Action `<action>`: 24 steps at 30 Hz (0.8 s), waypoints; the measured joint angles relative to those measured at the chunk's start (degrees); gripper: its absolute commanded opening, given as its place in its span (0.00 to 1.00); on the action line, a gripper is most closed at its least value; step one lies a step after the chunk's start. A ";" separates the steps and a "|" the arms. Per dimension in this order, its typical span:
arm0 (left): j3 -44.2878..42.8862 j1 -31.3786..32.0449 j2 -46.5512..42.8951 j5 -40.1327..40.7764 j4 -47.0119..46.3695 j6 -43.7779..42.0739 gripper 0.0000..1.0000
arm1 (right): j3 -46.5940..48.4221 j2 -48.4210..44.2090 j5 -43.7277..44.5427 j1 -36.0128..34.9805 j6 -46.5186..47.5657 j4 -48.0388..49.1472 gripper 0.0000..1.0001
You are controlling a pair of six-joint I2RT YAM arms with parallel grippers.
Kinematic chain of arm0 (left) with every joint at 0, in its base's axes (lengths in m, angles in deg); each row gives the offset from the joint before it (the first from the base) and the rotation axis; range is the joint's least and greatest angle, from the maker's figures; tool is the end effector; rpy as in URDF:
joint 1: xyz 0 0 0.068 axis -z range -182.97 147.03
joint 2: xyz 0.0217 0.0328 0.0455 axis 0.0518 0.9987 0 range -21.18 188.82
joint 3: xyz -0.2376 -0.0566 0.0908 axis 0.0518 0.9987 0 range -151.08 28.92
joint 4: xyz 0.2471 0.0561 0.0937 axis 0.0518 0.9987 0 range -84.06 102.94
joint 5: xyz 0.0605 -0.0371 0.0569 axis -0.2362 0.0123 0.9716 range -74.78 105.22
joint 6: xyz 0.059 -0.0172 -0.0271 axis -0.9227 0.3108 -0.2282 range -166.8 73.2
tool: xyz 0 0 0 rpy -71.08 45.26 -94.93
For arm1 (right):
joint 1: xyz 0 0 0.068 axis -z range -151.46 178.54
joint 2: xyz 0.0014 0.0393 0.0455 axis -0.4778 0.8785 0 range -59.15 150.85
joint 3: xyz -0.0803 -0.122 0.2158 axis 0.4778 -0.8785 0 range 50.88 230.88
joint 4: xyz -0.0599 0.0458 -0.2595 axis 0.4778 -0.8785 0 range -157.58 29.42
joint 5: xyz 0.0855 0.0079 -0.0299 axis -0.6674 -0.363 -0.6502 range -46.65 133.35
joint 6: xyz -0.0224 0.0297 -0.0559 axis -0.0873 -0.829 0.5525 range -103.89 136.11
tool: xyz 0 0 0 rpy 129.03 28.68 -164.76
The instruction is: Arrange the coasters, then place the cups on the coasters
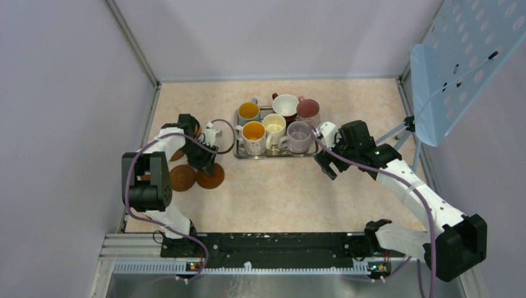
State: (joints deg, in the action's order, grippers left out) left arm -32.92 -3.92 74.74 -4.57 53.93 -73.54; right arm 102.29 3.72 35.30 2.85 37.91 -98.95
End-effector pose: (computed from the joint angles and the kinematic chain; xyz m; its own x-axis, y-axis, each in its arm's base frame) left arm 0.3076 -0.0131 0.1475 -0.8705 0.4089 -0.2741 0.4733 0.8483 -0.2375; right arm 0.2207 0.1145 0.2484 -0.4497 -0.6243 -0.6388 -0.7298 0.6691 -0.1402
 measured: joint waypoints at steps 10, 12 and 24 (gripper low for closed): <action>5.66 4.90 -2.91 0.33 0.07 -0.68 0.49 | 0.00 -0.68 0.02 0.00 0.00 0.00 0.84; 6.43 5.84 -3.34 0.55 0.09 -0.94 0.48 | -0.02 -0.66 0.00 0.00 0.00 0.00 0.84; 9.20 9.94 -5.81 1.68 0.61 -2.21 0.53 | -0.02 -0.68 0.00 0.00 0.00 0.04 0.84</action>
State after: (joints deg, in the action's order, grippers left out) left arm -23.72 6.02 68.93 -2.89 54.54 -75.75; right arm 102.27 3.04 35.30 2.85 37.91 -98.91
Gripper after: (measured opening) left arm 0.509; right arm 0.840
